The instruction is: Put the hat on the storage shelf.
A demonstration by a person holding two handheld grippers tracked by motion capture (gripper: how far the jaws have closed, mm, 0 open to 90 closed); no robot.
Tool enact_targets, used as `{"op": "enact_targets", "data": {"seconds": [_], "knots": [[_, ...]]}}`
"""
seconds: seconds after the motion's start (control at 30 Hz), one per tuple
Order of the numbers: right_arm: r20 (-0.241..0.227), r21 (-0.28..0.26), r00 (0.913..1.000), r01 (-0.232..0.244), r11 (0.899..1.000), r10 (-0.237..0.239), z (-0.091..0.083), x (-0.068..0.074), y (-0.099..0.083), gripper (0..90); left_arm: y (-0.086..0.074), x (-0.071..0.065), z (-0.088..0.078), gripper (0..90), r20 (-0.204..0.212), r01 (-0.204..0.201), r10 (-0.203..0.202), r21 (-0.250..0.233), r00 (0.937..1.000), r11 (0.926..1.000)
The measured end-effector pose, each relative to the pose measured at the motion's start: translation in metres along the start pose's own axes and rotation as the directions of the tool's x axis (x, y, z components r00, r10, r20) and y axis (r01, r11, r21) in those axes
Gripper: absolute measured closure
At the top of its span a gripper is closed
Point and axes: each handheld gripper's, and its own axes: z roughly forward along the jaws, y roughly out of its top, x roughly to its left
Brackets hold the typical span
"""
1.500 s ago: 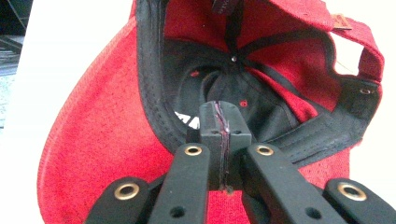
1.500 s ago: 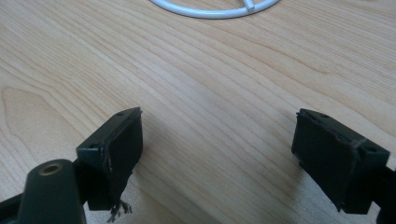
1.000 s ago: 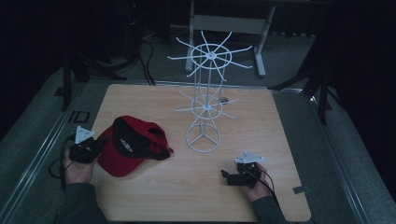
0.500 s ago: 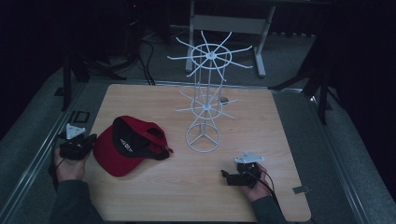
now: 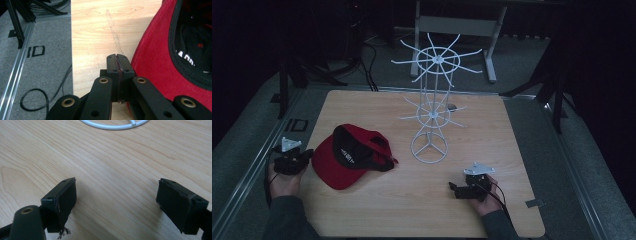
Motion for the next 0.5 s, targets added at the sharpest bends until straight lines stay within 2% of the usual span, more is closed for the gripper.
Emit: {"op": "enact_targets", "data": {"seconds": [0.1,0.23,0.37,0.5], "knots": [[0.0,-0.001,1.0,0.002,1.0,-0.002,0.0,0.0,0.0,16.3,-0.007,-0.008,-0.004,90.0,0.004,0.008,-0.008,-0.011,1.0,0.9999],[0.0,-0.001,1.0,0.002,1.0,-0.002,0.0,0.0,0.0,16.3,-0.013,-0.02,-0.009,90.0,0.019,-0.006,0.007,-0.021,0.9998,0.9998],[0.0,-0.002,1.0,0.002,1.0,-0.002,0.0,0.0,0.0,16.3,-0.015,-0.033,-0.014,90.0,0.026,-0.044,0.044,-0.015,0.9987,0.9989],[0.0,-0.001,1.0,0.002,1.0,-0.002,0.0,0.0,0.0,16.3,-0.018,-0.044,-0.018,90.0,0.031,-0.06,0.061,-0.02,0.9977,0.998]]}}
